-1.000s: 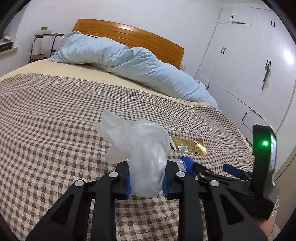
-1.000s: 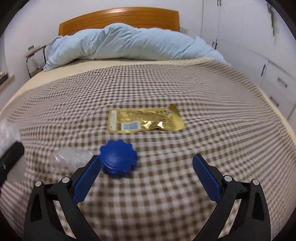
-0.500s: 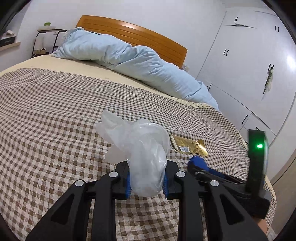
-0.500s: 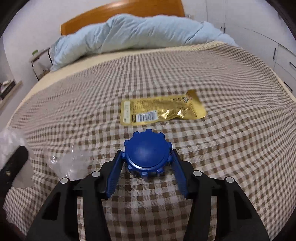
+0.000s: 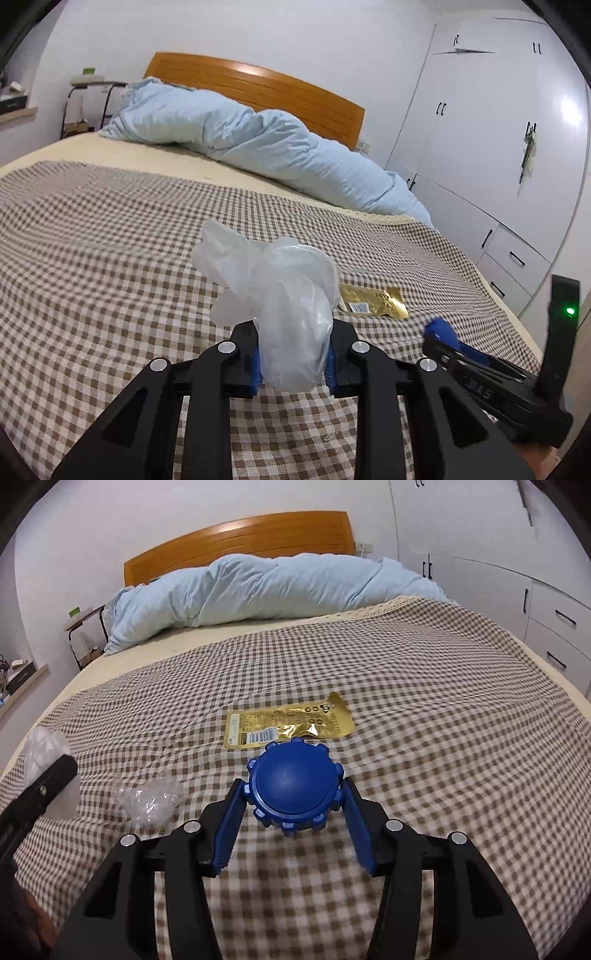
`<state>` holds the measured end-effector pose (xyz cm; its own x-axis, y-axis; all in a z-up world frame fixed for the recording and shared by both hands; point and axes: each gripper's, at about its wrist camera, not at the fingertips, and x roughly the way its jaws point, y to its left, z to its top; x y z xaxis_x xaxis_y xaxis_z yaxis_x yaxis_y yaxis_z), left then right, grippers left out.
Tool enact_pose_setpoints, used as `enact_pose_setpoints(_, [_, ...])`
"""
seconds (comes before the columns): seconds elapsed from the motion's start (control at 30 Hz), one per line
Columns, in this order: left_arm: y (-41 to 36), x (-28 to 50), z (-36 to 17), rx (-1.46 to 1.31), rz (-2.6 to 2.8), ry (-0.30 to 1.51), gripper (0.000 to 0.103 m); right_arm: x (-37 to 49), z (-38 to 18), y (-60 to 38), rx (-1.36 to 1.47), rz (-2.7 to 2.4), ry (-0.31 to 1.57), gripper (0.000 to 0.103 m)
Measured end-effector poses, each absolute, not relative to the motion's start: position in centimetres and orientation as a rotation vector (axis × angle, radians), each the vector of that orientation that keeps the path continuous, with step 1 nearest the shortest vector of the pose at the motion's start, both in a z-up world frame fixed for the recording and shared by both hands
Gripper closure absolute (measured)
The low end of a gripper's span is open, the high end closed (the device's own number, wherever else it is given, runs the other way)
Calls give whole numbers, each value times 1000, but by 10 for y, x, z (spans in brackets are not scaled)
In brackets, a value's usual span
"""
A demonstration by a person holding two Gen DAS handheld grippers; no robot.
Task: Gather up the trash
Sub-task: 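Move the right tool to the blue cap and close on it, then carry the clear plastic bag and blue cap down to the floor trash bag with both tools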
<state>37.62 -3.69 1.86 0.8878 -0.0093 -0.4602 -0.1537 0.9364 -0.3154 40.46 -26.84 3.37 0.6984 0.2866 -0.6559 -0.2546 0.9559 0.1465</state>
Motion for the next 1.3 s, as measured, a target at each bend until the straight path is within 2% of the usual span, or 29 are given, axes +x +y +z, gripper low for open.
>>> enact_pose_setpoints(0.43, [-78, 349, 50, -292, 92, 484, 81, 374, 60, -303, 38, 320, 707, 52])
enact_pose_setpoints(1.3, [-146, 196, 114, -171, 49, 497, 81, 233, 92, -351, 4, 391, 647, 52])
